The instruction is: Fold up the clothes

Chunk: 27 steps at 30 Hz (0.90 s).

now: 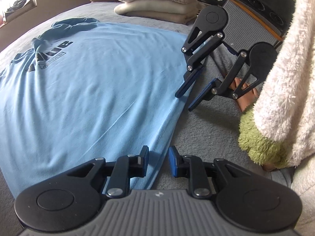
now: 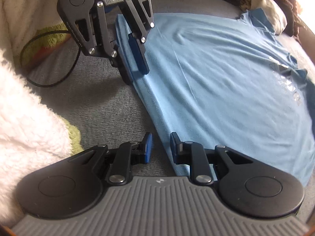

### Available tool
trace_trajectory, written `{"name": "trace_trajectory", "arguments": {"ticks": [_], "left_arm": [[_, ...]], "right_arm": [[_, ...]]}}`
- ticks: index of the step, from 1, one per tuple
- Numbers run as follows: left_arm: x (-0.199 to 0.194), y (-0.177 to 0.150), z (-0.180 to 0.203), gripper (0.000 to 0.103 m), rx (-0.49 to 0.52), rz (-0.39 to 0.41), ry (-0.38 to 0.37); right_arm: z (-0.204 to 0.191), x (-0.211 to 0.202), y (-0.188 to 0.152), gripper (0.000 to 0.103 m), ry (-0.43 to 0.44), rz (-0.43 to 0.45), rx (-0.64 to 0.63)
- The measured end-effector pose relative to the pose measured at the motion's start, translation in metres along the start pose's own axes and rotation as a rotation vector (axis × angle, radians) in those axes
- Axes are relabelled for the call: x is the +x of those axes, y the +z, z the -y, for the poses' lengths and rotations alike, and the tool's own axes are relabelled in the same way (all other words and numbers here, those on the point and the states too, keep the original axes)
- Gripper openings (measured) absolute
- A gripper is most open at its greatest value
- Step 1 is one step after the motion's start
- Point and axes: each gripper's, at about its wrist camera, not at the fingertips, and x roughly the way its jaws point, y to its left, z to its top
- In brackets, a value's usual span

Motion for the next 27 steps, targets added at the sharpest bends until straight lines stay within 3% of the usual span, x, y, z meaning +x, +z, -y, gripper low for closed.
{"name": "trace_trajectory", "arguments": {"ticks": [2,6,17,27], "left_arm": [[0.004,0.002,-0.002,0.023,-0.007,0.002,-0.005],[0.004,0.003,-0.004,0.023,-0.021,0.004,-0.018],[0.004,0.005,-0.019,0.025,-0.122,0.004,-0.054],[0.009,0.006,-0.025,0.024,-0.177,-0.016,-0.033]], "right_arm": [[0.000,0.006,-0.002,0.018,-0.006,-0.005,-0.007],[0.007,0.010,-0.003,0.006,0.025,0.001,0.042],[0.072,0.014,-0.016,0.003,0.185,0.076,0.463],[0.096,0.007,-0.032,0.005,0.151,0.111,0.686]]}}
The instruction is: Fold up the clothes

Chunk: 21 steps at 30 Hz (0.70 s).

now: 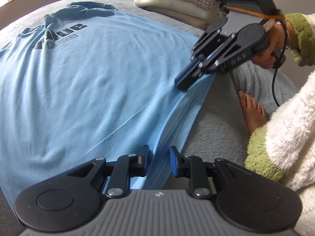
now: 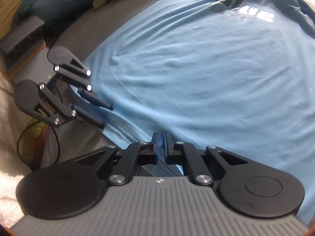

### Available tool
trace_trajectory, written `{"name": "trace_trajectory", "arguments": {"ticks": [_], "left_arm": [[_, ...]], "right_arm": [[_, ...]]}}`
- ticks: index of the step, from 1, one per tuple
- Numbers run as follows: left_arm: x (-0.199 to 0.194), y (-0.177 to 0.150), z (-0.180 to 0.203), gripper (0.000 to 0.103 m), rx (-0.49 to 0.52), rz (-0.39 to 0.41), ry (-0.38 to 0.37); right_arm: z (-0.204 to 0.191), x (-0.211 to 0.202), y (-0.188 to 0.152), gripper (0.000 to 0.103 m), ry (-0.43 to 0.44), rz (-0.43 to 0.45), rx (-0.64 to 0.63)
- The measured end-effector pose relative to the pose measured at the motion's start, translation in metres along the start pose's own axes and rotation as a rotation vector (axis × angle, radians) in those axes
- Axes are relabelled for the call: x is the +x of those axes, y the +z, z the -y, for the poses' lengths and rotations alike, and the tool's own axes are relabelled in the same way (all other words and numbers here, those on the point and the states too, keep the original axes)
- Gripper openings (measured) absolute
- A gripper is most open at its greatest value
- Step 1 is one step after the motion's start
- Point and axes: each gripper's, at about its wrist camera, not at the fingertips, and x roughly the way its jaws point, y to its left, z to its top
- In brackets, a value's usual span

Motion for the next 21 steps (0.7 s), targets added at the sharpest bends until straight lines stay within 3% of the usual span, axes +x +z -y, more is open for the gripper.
{"name": "trace_trajectory", "arguments": {"ticks": [3,10,15,21], "left_arm": [[0.001,0.001,-0.005,0.024,-0.036,-0.006,-0.013],[0.005,0.007,-0.036,0.019,-0.260,-0.030,-0.100],[0.007,0.006,-0.055,0.014,-0.417,-0.043,-0.148],[0.009,0.006,-0.059,0.014,-0.438,-0.044,-0.150]], "right_arm": [[-0.002,-0.022,-0.001,0.006,-0.013,0.062,0.009],[-0.049,-0.023,-0.019,0.006,0.022,-0.051,-0.242],[-0.071,0.000,-0.024,0.006,-0.018,-0.076,-0.393],[-0.085,0.014,-0.024,0.015,-0.051,-0.080,-0.567]]}}
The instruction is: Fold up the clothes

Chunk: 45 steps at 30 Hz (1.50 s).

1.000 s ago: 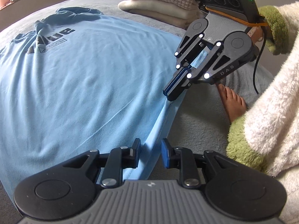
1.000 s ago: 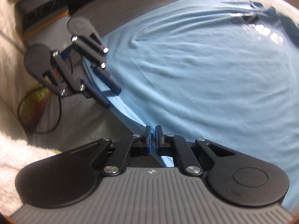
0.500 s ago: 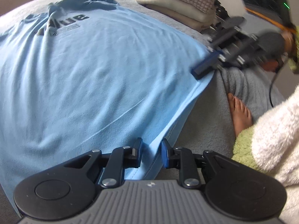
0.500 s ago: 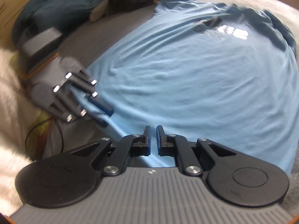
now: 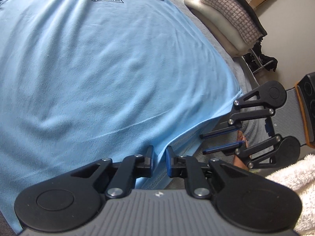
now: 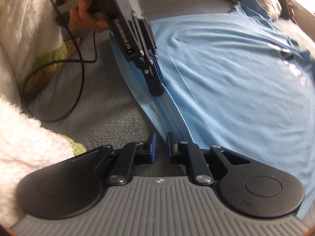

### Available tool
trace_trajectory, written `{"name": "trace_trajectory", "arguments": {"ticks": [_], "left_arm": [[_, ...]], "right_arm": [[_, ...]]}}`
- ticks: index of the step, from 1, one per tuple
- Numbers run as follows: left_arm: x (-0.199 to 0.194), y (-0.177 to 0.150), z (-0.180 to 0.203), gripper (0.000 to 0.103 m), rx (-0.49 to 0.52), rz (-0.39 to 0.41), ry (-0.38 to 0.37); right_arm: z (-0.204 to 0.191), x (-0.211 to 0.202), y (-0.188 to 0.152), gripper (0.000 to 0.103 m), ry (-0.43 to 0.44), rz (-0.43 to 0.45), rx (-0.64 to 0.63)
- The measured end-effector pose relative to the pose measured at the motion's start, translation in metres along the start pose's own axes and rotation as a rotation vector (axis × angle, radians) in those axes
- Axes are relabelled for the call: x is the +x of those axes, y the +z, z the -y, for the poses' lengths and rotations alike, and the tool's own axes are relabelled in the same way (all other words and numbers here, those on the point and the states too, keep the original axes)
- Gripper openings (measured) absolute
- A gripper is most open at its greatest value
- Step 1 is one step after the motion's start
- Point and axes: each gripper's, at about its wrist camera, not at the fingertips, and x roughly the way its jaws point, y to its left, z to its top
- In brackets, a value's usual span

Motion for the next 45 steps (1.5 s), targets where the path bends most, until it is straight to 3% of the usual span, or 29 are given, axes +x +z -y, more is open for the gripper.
{"name": "trace_trajectory", "arguments": {"ticks": [4,10,21,23,28,32,41,45], "left_arm": [[0.001,0.000,-0.001,0.014,-0.007,-0.001,-0.006],[0.001,0.000,-0.001,0.014,-0.010,0.004,-0.011],[0.004,0.003,0.007,0.013,0.006,0.010,0.000],[0.004,0.004,0.008,0.013,0.007,0.011,0.000],[0.006,0.006,0.009,0.013,0.006,0.009,-0.002],[0.009,0.009,0.011,0.013,0.004,0.011,-0.002],[0.004,0.003,0.001,0.013,-0.001,0.016,-0.009],[0.000,0.000,-0.002,0.013,-0.002,0.015,-0.011]], "right_arm": [[-0.006,0.010,0.002,0.016,-0.009,-0.017,-0.081],[0.002,0.014,0.003,0.001,-0.028,-0.019,0.003],[-0.004,0.013,-0.010,0.000,0.137,-0.064,0.118],[-0.017,0.013,-0.016,0.000,0.115,-0.068,0.085],[-0.006,-0.009,-0.030,0.001,-0.004,-0.015,0.185],[0.001,-0.026,-0.039,0.003,-0.090,-0.051,0.154],[0.018,-0.029,-0.060,0.009,-0.186,-0.146,0.068],[0.023,-0.027,-0.066,0.018,-0.214,-0.170,0.058]]}}
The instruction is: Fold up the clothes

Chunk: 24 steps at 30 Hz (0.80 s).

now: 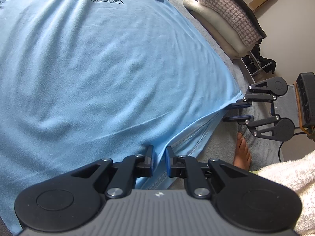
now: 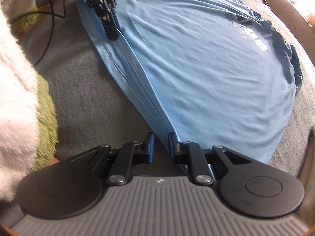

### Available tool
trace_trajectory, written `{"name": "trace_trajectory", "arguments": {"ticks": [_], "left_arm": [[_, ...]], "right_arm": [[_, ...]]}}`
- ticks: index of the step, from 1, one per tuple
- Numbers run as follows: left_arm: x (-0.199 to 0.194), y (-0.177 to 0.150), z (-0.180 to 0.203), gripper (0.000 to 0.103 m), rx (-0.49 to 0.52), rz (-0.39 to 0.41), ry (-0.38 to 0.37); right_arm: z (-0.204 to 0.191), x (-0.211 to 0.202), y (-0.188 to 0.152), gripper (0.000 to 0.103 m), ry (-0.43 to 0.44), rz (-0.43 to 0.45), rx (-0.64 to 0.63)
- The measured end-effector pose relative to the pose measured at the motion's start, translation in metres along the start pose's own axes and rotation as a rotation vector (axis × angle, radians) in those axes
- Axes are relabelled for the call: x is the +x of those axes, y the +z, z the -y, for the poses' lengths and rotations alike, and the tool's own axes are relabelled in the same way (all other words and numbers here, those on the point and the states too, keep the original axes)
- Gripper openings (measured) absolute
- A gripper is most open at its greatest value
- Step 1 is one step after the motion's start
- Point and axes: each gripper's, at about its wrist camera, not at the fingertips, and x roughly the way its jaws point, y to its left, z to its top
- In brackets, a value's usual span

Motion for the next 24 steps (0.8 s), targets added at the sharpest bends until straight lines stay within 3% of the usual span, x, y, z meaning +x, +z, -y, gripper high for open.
{"name": "trace_trajectory", "arguments": {"ticks": [8,10,11,18,24], "left_arm": [[0.000,0.001,-0.001,0.013,-0.004,-0.001,-0.003],[0.000,0.001,-0.001,0.013,-0.003,-0.001,-0.002],[0.000,0.000,-0.001,0.013,-0.002,-0.001,-0.002],[0.000,0.000,-0.001,0.013,0.004,-0.002,0.000],[0.000,0.000,-0.001,0.013,0.014,0.000,0.000]], "right_arm": [[-0.009,0.012,-0.002,0.017,-0.017,-0.028,-0.106],[-0.008,0.013,0.000,0.009,-0.006,-0.035,-0.105],[-0.008,0.013,0.001,0.000,-0.004,-0.040,-0.107],[-0.004,0.007,-0.001,0.000,0.057,-0.088,-0.092],[-0.009,0.009,-0.006,0.000,0.052,-0.087,-0.056]]}}
